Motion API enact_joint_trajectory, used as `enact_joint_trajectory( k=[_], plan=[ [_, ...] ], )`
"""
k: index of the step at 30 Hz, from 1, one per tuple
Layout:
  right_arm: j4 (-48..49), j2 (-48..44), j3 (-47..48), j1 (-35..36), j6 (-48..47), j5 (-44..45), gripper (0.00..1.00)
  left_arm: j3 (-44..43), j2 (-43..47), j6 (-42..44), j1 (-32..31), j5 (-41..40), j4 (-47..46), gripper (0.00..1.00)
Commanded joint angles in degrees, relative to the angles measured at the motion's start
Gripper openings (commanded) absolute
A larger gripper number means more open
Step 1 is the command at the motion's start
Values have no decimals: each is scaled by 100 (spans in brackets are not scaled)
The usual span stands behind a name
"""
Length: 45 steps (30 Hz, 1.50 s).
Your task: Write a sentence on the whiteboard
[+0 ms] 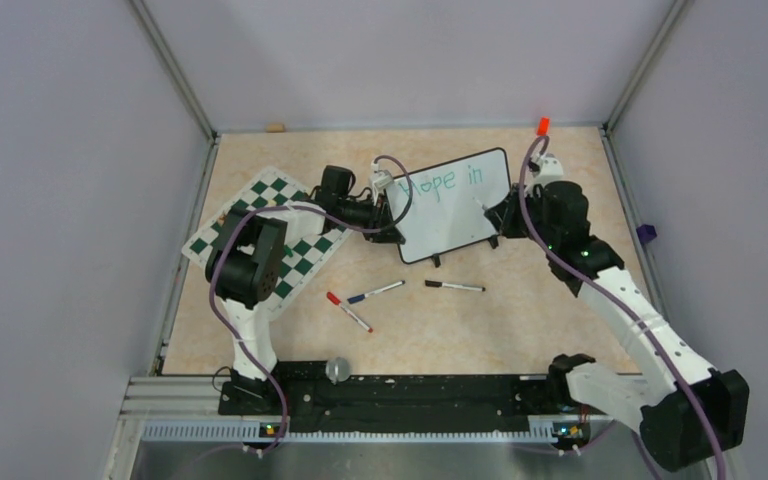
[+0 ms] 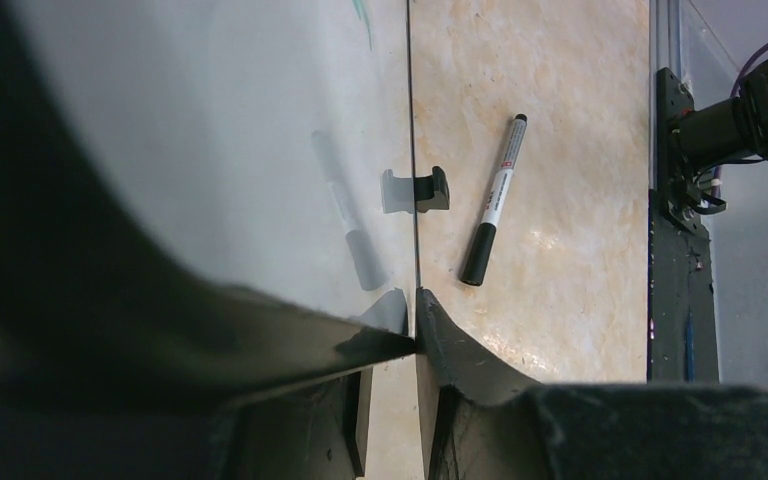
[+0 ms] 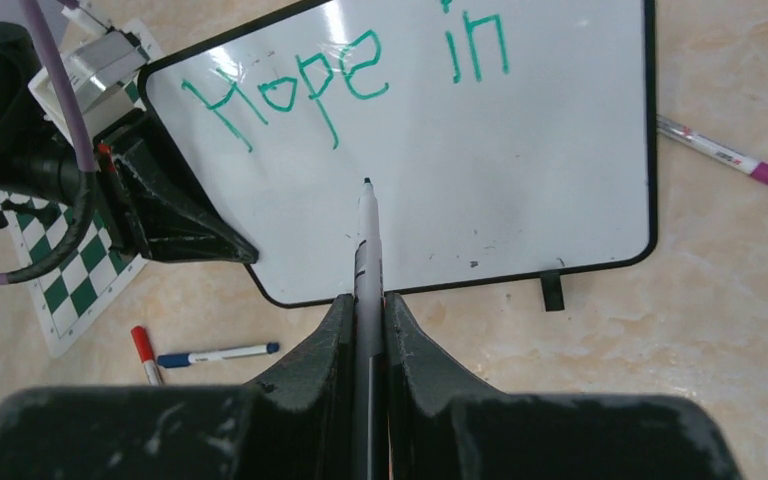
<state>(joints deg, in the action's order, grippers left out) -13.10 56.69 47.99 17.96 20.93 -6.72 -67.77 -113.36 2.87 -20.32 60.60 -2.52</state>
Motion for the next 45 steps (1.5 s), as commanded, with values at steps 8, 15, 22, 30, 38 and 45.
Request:
enact_joint_trajectory(
  k=[8, 15, 22, 30, 38, 45],
  plan=[
    [1197, 1008, 96, 1284, -49, 487, 0, 85, 164, 31, -36, 169, -9, 17],
    [1486, 1485, 170, 1827, -389, 1158, 0, 100, 161, -2, -42, 178, -11, 0],
    [1745, 1634, 125, 1938, -395, 986, 0, 109, 157, -55, -50, 198, -11, 0],
    [1829, 1832, 165, 1990, -467, 1089, 0, 125, 144, -182, -77, 182, -81, 0],
    [1607, 2096, 365, 2410, -526, 1504, 0, 105, 120, -193, -99, 158, -82, 0],
    [1484, 2273, 517, 2494, -482, 1723, 0, 97, 115, -191, -95, 155, -73, 0]
  ],
)
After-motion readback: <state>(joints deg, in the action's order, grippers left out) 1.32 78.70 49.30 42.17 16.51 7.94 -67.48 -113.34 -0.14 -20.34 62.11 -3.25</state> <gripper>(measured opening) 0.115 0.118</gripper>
